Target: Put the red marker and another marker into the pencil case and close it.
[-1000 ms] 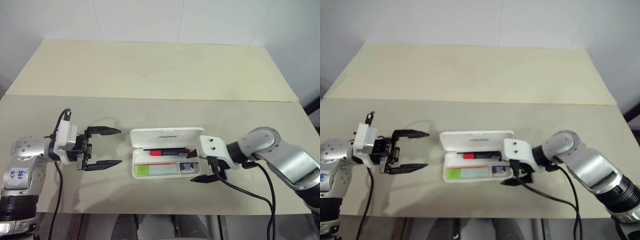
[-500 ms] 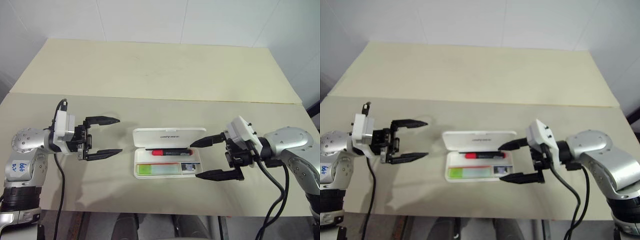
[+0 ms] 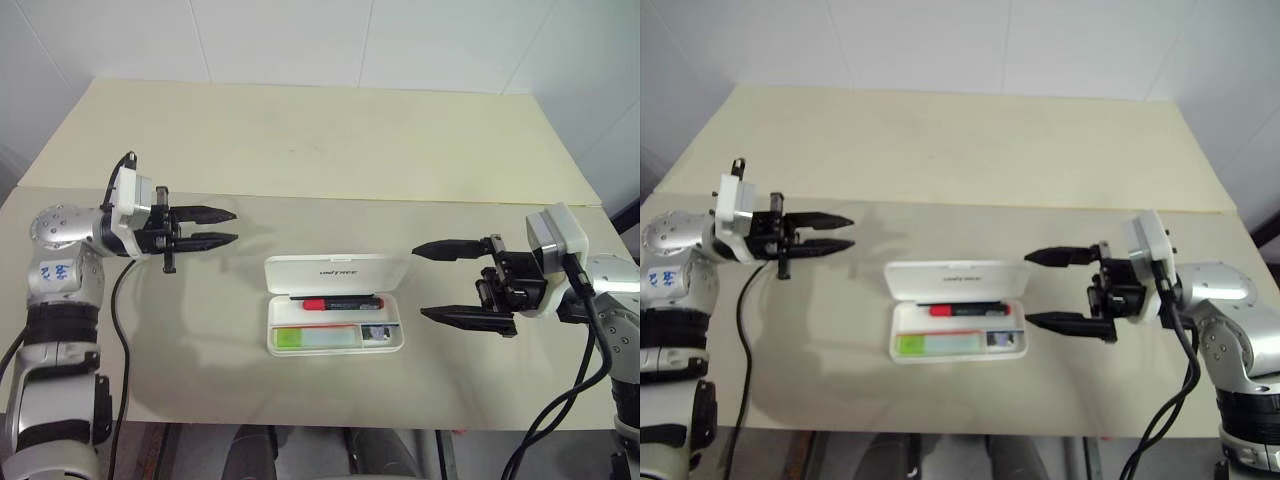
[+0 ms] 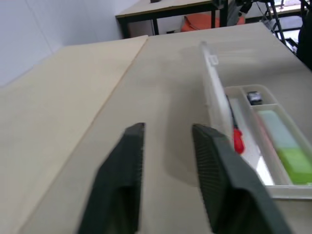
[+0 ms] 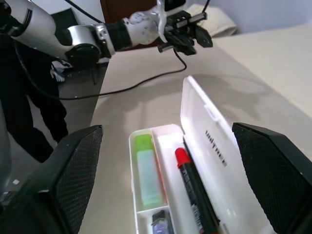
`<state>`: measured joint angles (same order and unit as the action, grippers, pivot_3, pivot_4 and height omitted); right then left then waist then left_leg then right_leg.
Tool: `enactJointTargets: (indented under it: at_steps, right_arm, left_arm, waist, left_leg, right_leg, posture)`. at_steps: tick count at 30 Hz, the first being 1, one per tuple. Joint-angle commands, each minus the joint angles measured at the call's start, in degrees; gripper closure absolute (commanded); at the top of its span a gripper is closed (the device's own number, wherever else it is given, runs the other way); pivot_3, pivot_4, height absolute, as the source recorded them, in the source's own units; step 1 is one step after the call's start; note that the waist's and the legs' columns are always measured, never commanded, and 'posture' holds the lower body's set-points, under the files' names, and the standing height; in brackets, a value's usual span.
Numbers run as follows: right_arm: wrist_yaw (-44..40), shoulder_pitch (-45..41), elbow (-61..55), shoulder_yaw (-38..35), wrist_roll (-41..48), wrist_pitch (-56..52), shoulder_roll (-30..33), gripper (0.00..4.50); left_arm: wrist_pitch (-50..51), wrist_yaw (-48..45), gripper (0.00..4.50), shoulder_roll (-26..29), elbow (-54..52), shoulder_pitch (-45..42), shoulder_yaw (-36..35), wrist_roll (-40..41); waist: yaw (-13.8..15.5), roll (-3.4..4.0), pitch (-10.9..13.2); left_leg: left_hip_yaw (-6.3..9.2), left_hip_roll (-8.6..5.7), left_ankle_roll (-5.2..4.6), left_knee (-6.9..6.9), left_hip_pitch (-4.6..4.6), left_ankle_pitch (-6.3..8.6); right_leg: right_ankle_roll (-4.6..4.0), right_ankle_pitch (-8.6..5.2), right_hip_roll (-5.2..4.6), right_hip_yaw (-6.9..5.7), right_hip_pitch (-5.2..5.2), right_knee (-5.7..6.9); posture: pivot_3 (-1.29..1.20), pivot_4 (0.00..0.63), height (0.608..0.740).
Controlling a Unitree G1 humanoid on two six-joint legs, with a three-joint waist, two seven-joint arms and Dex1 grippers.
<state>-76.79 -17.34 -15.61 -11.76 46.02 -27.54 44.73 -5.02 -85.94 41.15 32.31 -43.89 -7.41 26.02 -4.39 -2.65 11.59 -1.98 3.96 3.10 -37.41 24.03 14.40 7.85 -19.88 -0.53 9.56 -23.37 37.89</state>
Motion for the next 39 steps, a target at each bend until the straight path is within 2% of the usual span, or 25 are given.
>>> enactJointTargets:
  at_steps: [1,2,8,13,20,27,33,39]
  right_arm:
    - [-0.69,0.38,0.32,-1.94,0.09,2.45,0.00,0.00]
    - [-0.53,0.60,0.45,-1.79,-0.39,2.79,0.24,0.00]
    - [0.56,1.37,0.04,-2.43,-0.32,3.59,0.28,0.00]
    - [-0.53,2.05,1.01,-6.24,4.28,3.54,-0.87,0.00]
    - [-7.07,3.80,5.15,-11.49,6.34,4.28,1.71,0.00]
    - [-14.26,8.70,8.42,-13.47,3.87,6.86,6.06,0.00]
    - [-14.55,10.55,9.73,-13.51,2.97,9.39,7.14,0.00]
    - [-12.10,12.56,6.80,-13.58,4.04,9.76,5.75,0.00]
  left_arm:
    - [-4.23,-3.40,4.25,-1.46,7.91,-4.78,1.18,-2.38]
    - [-5.27,-4.09,4.49,-2.15,10.17,-6.08,1.68,-2.98]
    - [-11.99,-3.44,4.49,-6.57,21.38,-11.86,3.78,-7.06]
    - [-12.05,-6.31,4.49,-9.56,24.04,-13.18,6.09,-7.78]
    - [-9.53,-6.56,4.49,-9.29,16.17,-11.99,14.30,-2.67]
    - [-4.75,-6.56,4.49,-6.58,2.23,-7.54,23.07,6.21]
    - [-1.51,-6.56,4.49,-4.12,-8.46,-3.54,29.02,10.70]
    - [-3.26,-6.56,4.49,-3.28,-10.43,-2.27,32.59,9.11]
  waist:
    - [0.04,0.00,0.00]
    - [0.08,0.00,0.00]
    - [0.01,0.00,0.00]
    - [0.11,0.00,0.00]
    - [0.59,0.00,0.00]
    - [1.12,0.01,0.00]
    - [1.15,0.03,0.00]
    - [1.10,0.03,0.01]
  left_leg:
    - [0.01,0.00,0.00,0.00,0.01,0.00]
    - [0.00,-0.01,0.00,-0.01,0.01,0.00]
    - [0.01,-0.01,0.00,-0.03,0.02,0.00]
    - [0.01,-0.02,0.00,-0.03,0.02,0.00]
    - [0.02,-0.03,0.00,-0.07,0.03,0.00]
    - [0.02,-0.03,0.00,-0.14,0.02,0.00]
    - [0.03,-0.03,0.00,-0.34,0.01,0.00]
    - [0.06,-0.06,-0.03,-0.51,-0.25,0.02]
  right_leg:
    - [0.00,0.00,0.00,0.00,0.00,0.00]
    - [0.01,0.00,-0.01,0.00,0.00,0.01]
    - [0.02,0.01,0.00,0.01,-0.01,0.04]
    - [0.03,0.02,0.00,0.01,-0.01,0.06]
    - [0.07,0.04,-0.01,0.03,0.00,0.06]
    - [0.08,0.04,-0.01,0.06,0.03,0.09]
    - [0.17,0.10,-0.01,0.08,0.15,0.10]
    - [0.29,0.16,0.00,0.13,0.61,-0.04]
  posture:
    - [0.00,0.150,0.740]
    - [0.00,0.150,0.740]
    - [0.00,0.150,0.740]
    - [0.00,0.150,0.740]
    - [0.00,0.150,0.740]
    - [0.00,0.150,0.740]
    - [0.00,0.150,0.740]
    - [0.00,0.150,0.740]
